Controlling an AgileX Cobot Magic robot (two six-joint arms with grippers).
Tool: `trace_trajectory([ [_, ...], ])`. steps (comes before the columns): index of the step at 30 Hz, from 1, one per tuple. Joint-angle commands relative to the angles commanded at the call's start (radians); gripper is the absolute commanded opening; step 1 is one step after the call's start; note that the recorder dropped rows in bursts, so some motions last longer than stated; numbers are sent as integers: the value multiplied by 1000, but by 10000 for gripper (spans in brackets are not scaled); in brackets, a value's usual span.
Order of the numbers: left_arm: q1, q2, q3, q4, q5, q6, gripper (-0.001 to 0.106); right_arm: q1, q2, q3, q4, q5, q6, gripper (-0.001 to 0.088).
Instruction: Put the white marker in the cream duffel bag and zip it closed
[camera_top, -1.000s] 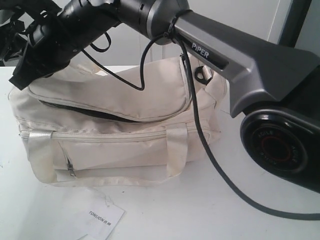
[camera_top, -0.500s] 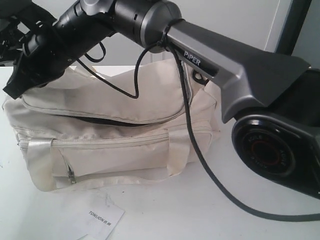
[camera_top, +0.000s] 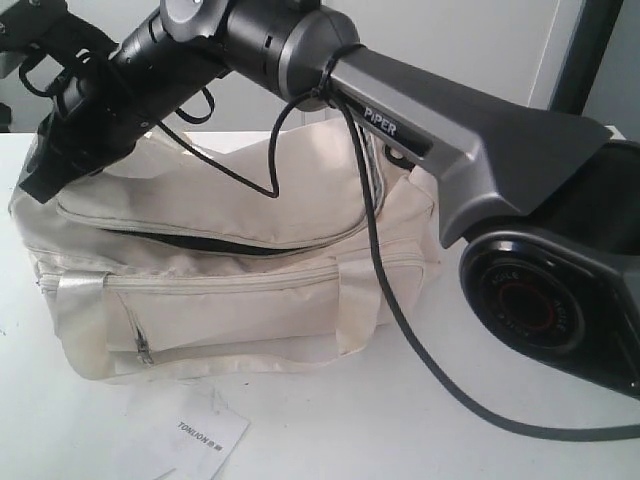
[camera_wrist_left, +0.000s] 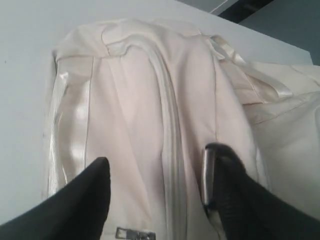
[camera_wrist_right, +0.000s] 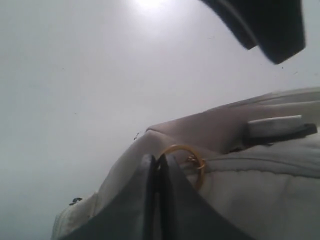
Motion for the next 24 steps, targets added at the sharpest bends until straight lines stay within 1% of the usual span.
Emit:
trace_trajectory([
  [2, 0, -27, 72, -59, -11, 57, 640, -13, 0, 0, 2, 3, 4, 0],
  [5, 0, -46, 148, -103, -64, 82, 640, -17, 0, 0, 16, 13, 4, 0],
  [8, 0, -49, 202, -107, -113, 84, 640, -17, 0, 0, 52, 13, 0, 0],
  [11, 0, -49, 250, -163, -129, 104, 640, -17, 0, 0, 52, 13, 0, 0],
  [14, 0, -49, 272, -267, -123, 173, 640, -17, 0, 0, 52, 13, 0, 0],
  [16, 0, -49, 275, -306, -116, 200, 640, -17, 0, 0, 52, 15, 0, 0],
  [20, 0, -37, 275, -311, -122, 204, 640, -17, 0, 0, 52, 23, 1, 0],
  [22, -11, -26, 275, -311, -121, 204, 640, -17, 0, 0, 52, 32, 1, 0],
  [24, -34, -12, 275, -311, -116, 208, 640, -17, 0, 0, 52, 35, 1, 0],
])
